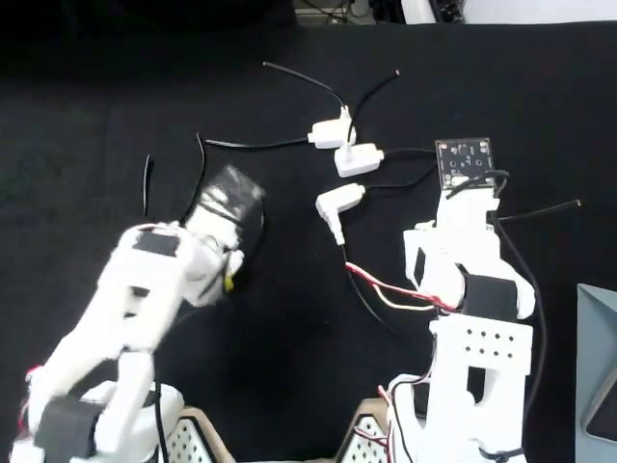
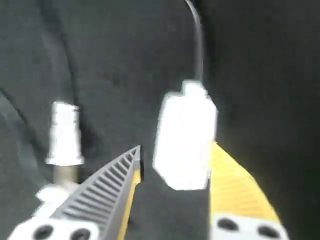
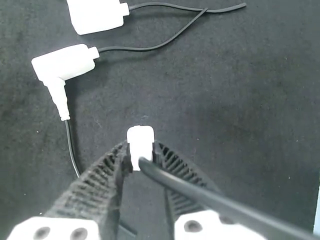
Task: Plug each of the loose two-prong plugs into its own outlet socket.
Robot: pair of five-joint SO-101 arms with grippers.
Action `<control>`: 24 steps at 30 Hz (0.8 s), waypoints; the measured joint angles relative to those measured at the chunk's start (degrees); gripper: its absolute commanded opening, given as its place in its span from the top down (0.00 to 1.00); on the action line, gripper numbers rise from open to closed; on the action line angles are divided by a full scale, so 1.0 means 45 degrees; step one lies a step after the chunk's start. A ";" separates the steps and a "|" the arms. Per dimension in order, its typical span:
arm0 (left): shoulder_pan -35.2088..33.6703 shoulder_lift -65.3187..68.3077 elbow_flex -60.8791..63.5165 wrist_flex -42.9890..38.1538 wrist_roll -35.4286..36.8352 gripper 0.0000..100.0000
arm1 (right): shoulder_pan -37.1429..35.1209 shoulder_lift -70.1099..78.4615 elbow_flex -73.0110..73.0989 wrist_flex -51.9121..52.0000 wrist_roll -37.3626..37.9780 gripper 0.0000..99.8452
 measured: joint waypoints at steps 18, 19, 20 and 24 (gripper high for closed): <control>0.1328 -0.0078 -0.1836 0.2657 0.0957 0.82 | 0.0000 0.0000 0.0000 0.0000 0.0000 0.99; 0.1231 -0.0078 -0.2188 0.2911 0.1094 0.80 | 0.0000 0.0000 0.0000 0.0000 0.0000 0.99; 0.1114 -0.0078 -0.2462 0.3145 0.1192 0.78 | 0.0000 0.0000 0.0000 0.0000 0.0000 0.99; 0.0567 -0.0078 -0.3048 0.3536 0.1368 0.75 | 0.0000 0.0000 0.0000 0.0000 0.0000 0.99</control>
